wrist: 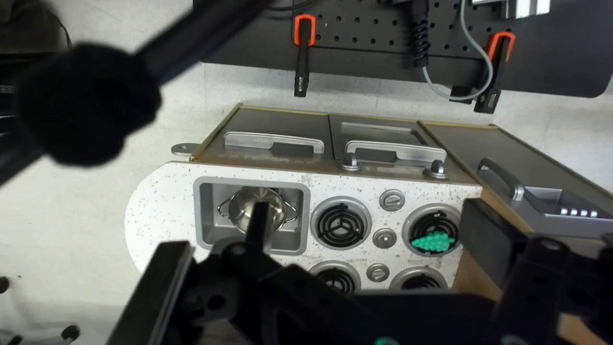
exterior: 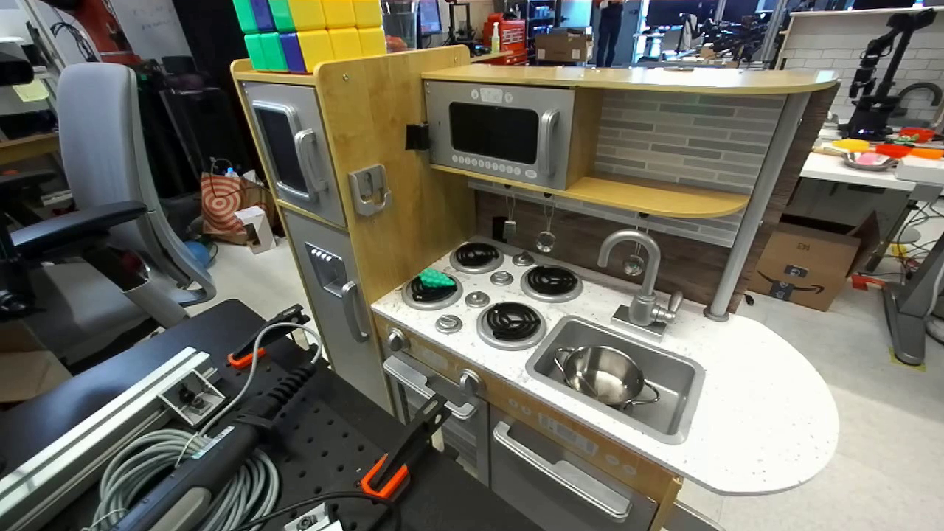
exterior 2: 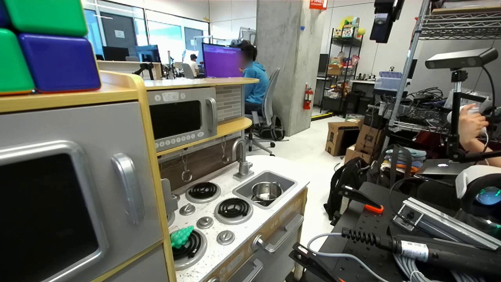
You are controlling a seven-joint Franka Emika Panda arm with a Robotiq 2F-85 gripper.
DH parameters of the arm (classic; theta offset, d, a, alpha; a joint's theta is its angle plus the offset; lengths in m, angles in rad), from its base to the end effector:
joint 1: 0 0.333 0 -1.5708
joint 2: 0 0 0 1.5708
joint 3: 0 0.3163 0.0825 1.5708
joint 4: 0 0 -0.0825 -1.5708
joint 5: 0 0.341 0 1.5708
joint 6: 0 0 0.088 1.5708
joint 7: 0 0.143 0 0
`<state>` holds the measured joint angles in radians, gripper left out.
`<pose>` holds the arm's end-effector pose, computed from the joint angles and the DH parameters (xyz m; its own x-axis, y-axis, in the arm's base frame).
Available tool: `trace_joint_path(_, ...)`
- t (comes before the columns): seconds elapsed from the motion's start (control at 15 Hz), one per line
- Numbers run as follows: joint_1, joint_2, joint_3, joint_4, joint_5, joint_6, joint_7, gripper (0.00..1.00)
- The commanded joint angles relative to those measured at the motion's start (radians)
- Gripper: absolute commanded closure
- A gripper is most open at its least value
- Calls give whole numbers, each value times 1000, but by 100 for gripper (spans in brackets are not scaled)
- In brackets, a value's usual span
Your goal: Put the green object atop the stove inside the pot in the sink
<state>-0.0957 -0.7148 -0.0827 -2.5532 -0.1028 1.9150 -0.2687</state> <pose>0.2980 -0.0665 0.4787 0.9882 0.1407 0.0603 0.1369 -0.9886 0.0632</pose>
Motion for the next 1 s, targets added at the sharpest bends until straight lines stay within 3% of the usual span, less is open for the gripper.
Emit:
trace_joint_path(0.0, 37, 57, -12, 71, -20, -84, -19, 0)
trace_joint_path(0.13, 39, 67, 2, 79, -54, -81, -21, 0)
trace_joint_path(0.4, 38, 42, 25, 36, -170, 71, -16, 0)
trace_joint_path(0.47, 29, 52, 40, 42, -194, 75, 11, 0)
trace_joint_path(0.53, -10, 65, 86, 62, -218, 23, 134, 0)
trace_joint_path(0.6, 34, 43, 27, 43, -177, 38, 40, 0)
trace_joint_path(0.93, 35, 43, 27, 41, -181, 38, 54, 0)
